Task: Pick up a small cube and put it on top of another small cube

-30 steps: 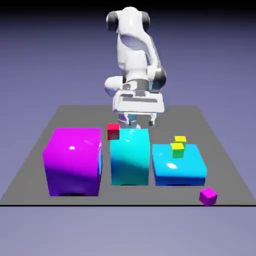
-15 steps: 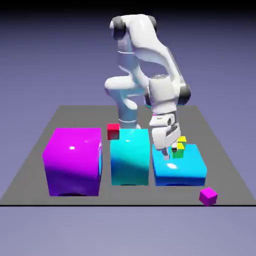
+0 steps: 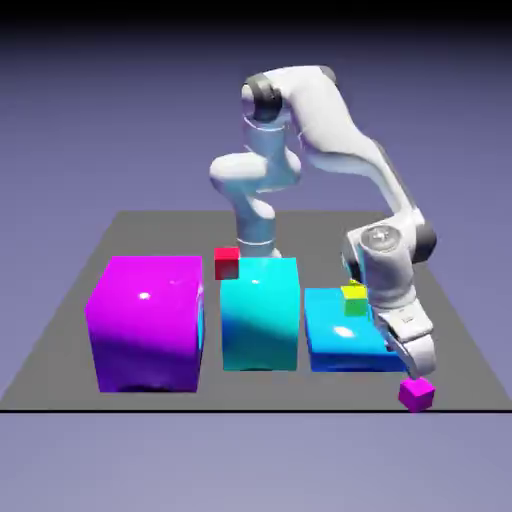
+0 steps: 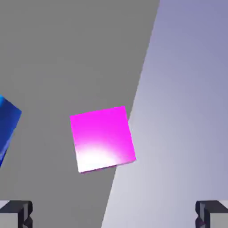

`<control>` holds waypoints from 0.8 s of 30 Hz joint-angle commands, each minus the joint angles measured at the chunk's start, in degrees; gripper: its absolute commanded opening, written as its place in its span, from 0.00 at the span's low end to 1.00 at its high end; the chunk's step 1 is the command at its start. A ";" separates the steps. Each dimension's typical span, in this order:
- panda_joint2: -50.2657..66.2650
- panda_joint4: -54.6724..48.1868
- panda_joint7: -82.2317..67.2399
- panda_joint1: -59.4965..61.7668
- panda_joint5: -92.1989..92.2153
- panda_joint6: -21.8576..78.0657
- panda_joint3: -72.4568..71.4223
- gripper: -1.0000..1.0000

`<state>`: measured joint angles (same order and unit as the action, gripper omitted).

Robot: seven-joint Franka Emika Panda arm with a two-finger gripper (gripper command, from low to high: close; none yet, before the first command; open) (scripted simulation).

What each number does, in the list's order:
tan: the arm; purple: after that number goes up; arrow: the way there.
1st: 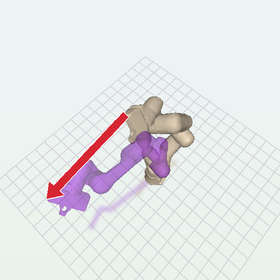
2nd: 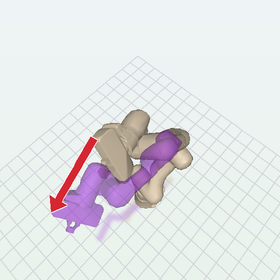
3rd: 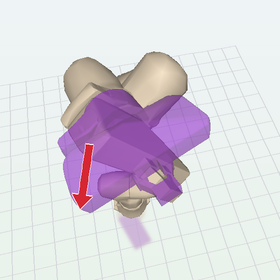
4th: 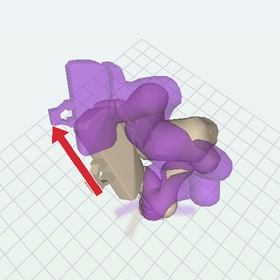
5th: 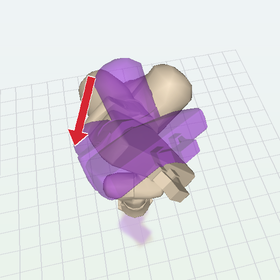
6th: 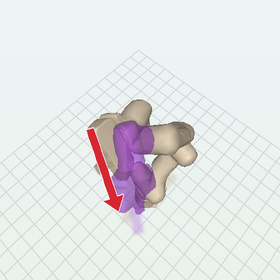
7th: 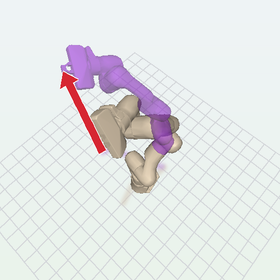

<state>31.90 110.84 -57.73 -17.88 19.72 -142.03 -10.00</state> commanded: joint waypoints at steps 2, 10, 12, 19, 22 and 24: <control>1.97 -1.53 -3.05 -0.52 0.60 0.97 -0.30 0.50; 10.44 -3.89 -3.99 -1.87 1.15 -5.36 -0.81 0.00; 6.29 -2.73 -3.53 -1.21 0.88 -2.25 -0.56 0.00; -8.24 5.73 -13.93 -7.90 -2.29 7.08 6.52 0.00; -14.47 10.16 -20.57 -12.40 -4.06 10.80 10.69 0.00; -18.63 13.12 -24.99 -15.40 -5.23 13.28 13.47 0.00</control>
<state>13.28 123.95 -82.64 -33.28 14.36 -128.70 3.47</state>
